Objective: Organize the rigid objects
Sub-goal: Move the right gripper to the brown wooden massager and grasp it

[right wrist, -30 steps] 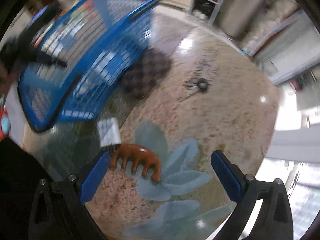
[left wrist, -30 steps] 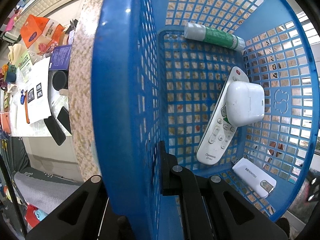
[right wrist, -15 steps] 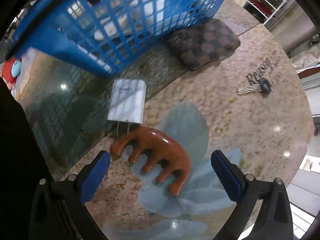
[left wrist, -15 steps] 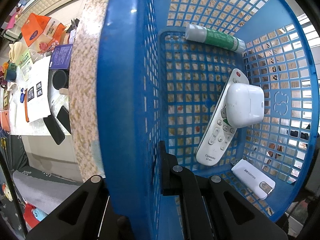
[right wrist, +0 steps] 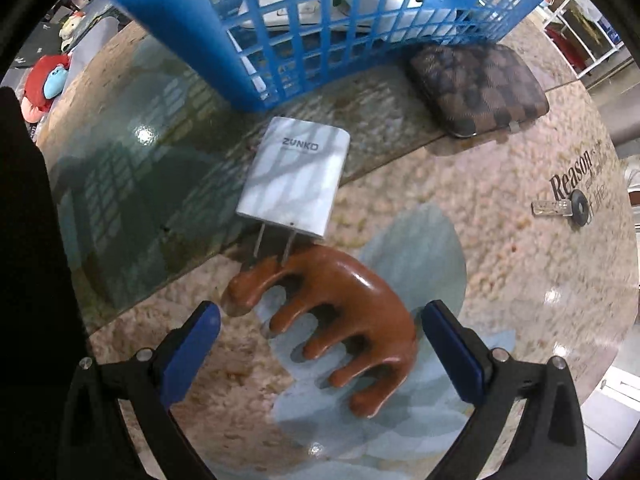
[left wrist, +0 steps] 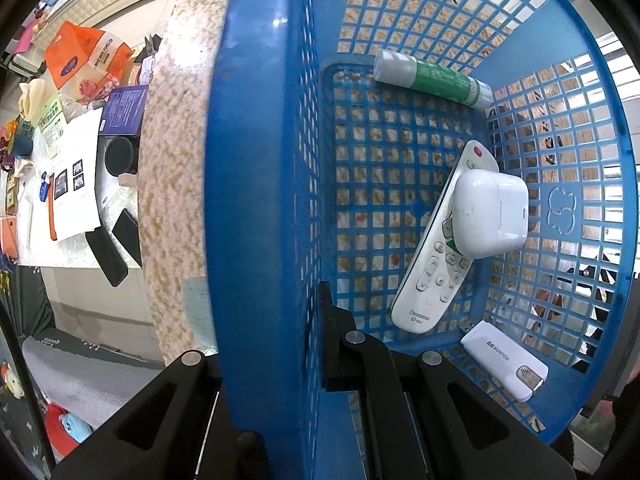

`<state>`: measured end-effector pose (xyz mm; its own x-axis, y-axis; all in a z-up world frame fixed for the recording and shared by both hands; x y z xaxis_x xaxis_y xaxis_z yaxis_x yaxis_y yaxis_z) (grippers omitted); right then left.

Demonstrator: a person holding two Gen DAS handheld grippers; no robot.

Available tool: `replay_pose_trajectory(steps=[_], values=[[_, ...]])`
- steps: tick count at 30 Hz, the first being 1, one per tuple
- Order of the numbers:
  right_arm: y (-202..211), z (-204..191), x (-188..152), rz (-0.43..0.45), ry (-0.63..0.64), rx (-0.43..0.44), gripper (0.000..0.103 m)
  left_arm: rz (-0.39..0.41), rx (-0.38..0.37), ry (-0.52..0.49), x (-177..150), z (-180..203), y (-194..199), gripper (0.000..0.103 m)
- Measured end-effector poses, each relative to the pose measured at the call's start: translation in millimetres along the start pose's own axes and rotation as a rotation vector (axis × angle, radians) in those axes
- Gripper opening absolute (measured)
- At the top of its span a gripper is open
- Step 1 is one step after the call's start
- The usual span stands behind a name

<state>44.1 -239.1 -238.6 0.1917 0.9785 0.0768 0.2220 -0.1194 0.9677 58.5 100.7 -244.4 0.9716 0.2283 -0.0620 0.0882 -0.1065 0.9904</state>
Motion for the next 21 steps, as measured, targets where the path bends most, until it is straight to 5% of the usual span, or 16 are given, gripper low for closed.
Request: replay_pose_trajectory(steps=[9,13,21], values=[[-2.7,-21.9,-20.5,0.043,0.043,-0.036,0.087,0.003,0.003,-0.004,0.2,0.2,0.7,0.004],[11.2,-28.5,-17.9,0.065,0.036,-0.034,0.066,0.004,0.005,-0.007,0.2,1.4,0.7,0.004],[24.6,-38.3,-23.3,0.096,0.006,-0.032,0.065,0.006,0.000,-0.011,0.2,2.5,0.9,0.004]])
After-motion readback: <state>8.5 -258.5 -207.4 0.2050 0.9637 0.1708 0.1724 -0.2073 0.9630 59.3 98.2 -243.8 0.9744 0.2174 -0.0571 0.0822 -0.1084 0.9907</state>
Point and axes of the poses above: each gripper's, at about its wrist camera, not at the fingertips, and y roughly against the way its jaws point, z to its right, x to its top, the point moved 4 cm from there along -y, roughly the way its jaws point, and after that the axes turned 11 degrees about x, right-handed, at the moved point
